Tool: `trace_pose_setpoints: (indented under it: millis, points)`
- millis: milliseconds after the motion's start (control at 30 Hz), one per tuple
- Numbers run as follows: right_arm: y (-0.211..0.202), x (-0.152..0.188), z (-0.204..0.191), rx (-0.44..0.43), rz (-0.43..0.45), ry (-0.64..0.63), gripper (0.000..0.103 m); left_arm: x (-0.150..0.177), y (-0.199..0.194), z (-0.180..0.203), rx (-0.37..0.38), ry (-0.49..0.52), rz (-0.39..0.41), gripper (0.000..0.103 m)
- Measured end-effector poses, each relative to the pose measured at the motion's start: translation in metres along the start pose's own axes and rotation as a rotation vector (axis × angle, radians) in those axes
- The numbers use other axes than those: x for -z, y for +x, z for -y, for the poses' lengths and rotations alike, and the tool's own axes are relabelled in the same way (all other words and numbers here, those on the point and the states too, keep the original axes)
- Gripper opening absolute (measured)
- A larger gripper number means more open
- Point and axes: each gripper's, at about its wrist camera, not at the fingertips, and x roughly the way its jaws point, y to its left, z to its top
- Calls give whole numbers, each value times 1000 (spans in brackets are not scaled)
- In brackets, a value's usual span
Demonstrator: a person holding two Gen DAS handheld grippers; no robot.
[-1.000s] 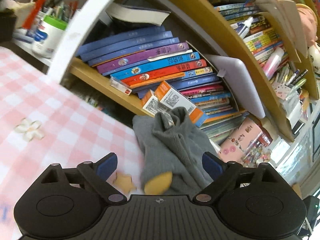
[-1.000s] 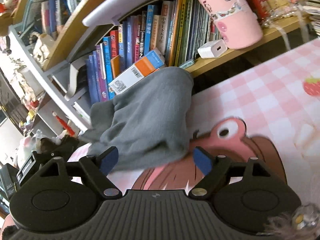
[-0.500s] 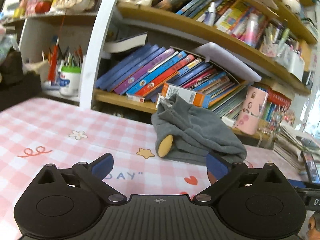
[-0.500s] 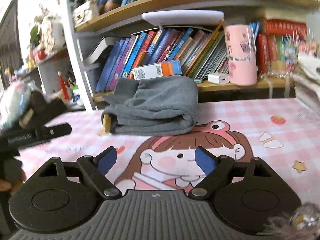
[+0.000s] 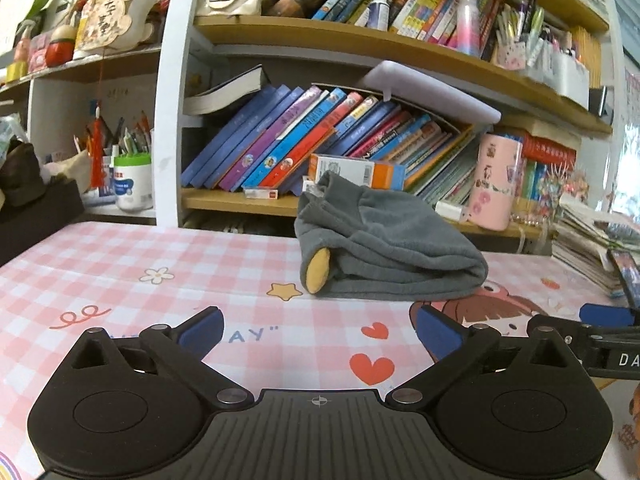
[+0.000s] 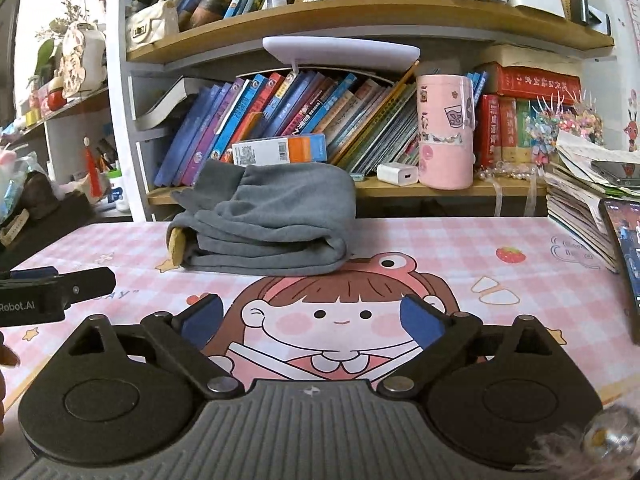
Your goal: Fold clothes
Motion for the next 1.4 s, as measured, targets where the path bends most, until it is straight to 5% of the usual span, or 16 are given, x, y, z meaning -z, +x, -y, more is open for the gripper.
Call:
trace_pose_setpoints:
  millis: [1400]
  points:
    - [4, -2, -9, -14, -43, -30, 103, 0, 6, 2, -27, 29, -55, 103]
